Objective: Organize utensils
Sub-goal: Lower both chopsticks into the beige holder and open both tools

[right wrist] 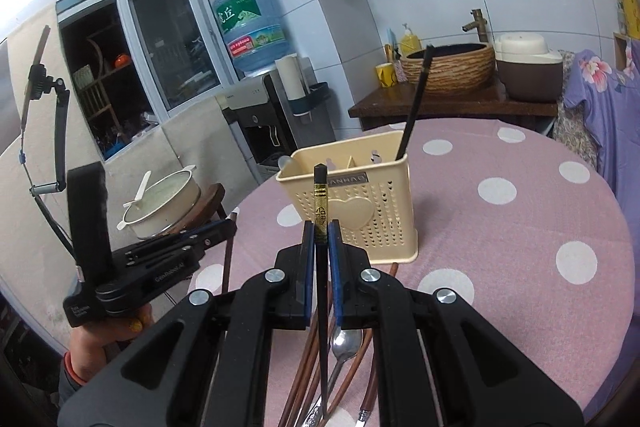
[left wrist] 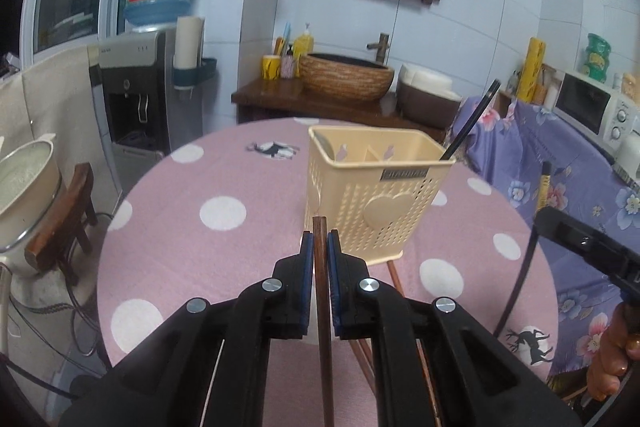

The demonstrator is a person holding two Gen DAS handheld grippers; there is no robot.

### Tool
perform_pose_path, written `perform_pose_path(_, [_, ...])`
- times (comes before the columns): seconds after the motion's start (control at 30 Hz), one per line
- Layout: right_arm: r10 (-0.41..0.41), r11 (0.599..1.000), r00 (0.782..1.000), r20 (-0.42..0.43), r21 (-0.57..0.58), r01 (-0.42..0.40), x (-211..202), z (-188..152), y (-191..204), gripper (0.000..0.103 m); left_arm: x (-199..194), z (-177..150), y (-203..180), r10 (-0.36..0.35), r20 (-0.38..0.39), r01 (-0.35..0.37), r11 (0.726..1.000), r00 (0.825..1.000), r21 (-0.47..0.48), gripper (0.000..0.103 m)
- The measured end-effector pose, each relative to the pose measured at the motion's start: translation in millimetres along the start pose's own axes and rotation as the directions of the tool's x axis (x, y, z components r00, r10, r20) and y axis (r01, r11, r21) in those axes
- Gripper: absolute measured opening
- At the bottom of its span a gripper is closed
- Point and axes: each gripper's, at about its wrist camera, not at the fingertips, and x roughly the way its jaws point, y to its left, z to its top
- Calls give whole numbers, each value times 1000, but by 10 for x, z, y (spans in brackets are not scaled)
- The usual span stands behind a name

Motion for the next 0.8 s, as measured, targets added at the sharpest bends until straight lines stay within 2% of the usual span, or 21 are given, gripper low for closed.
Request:
perform_pose_path(0.4, [16, 999, 1000, 12, -41, -15, -42, 140, 161, 8, -209, 127, 14, -9, 66, 8, 1000, 998, 13, 8])
perform_pose_path(0.8, [18, 997, 1000, 20, -69, -17, -75, 267, 215, 8, -297, 213, 31, -29, 93, 28, 999, 995, 15, 8])
